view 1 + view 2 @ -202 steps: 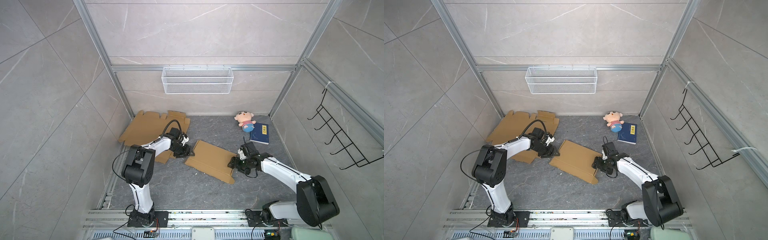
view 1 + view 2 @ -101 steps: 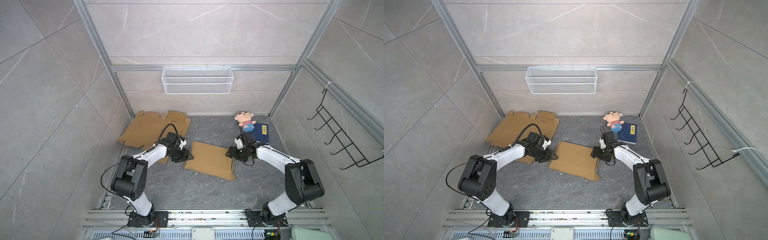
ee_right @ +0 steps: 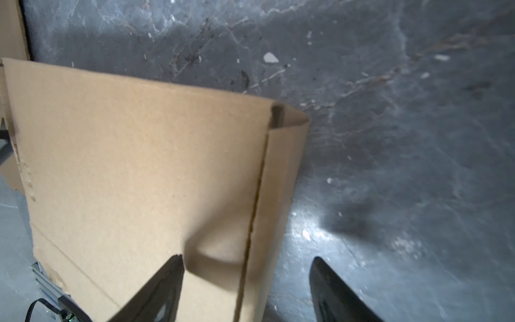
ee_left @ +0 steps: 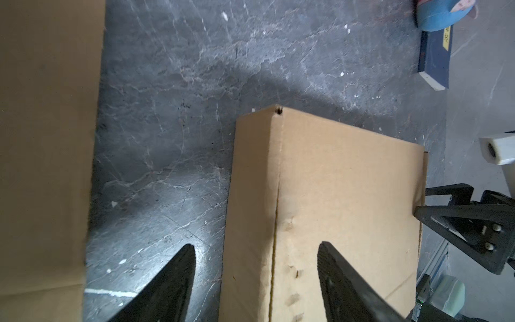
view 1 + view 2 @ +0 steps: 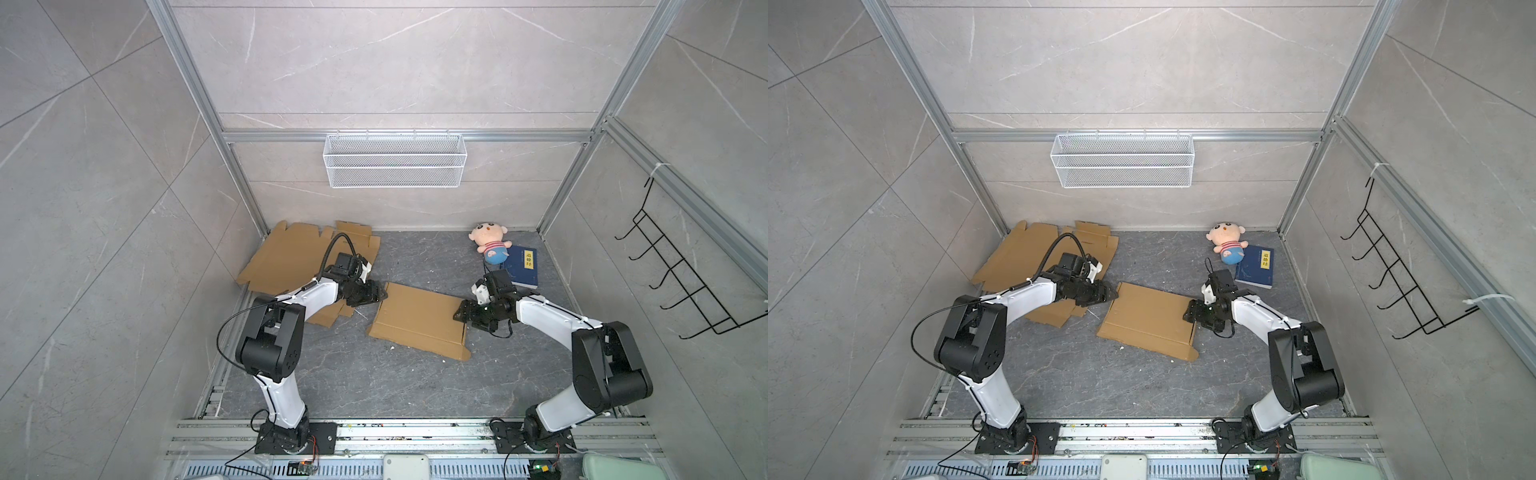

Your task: Fold the paper box

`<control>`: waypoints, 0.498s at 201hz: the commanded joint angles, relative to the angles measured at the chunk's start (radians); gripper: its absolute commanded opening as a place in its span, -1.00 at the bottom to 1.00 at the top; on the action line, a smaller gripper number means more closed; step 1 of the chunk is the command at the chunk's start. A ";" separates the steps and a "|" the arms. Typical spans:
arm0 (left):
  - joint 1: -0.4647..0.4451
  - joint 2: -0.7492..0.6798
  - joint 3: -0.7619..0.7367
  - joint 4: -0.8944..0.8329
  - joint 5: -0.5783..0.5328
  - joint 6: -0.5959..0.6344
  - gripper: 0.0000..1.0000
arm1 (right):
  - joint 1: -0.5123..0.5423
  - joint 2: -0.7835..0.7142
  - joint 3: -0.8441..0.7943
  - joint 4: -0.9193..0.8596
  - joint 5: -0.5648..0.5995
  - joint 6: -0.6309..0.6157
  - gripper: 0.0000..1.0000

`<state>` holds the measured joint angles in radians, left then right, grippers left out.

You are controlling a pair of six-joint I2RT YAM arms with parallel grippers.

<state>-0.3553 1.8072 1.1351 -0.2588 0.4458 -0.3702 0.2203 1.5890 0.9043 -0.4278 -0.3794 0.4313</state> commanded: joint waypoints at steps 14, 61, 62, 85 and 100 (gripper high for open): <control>-0.056 -0.056 -0.073 0.073 0.018 -0.079 0.41 | 0.002 0.094 0.098 0.047 -0.079 0.024 0.35; -0.089 -0.203 -0.176 0.086 -0.024 -0.131 0.40 | 0.016 0.175 0.214 0.029 -0.118 0.019 0.27; -0.089 -0.205 -0.177 0.085 -0.026 -0.130 0.40 | 0.016 0.174 0.214 0.028 -0.117 0.019 0.27; -0.076 -0.240 -0.175 0.048 -0.087 -0.090 0.42 | 0.015 0.168 0.214 -0.004 -0.092 -0.009 0.30; -0.057 -0.253 -0.156 0.024 -0.129 -0.075 0.43 | 0.009 0.148 0.210 -0.037 -0.051 -0.037 0.33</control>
<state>-0.4305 1.6035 0.9463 -0.2169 0.3805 -0.4690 0.2260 1.7493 1.0966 -0.4065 -0.4522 0.4419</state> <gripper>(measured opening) 0.712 0.655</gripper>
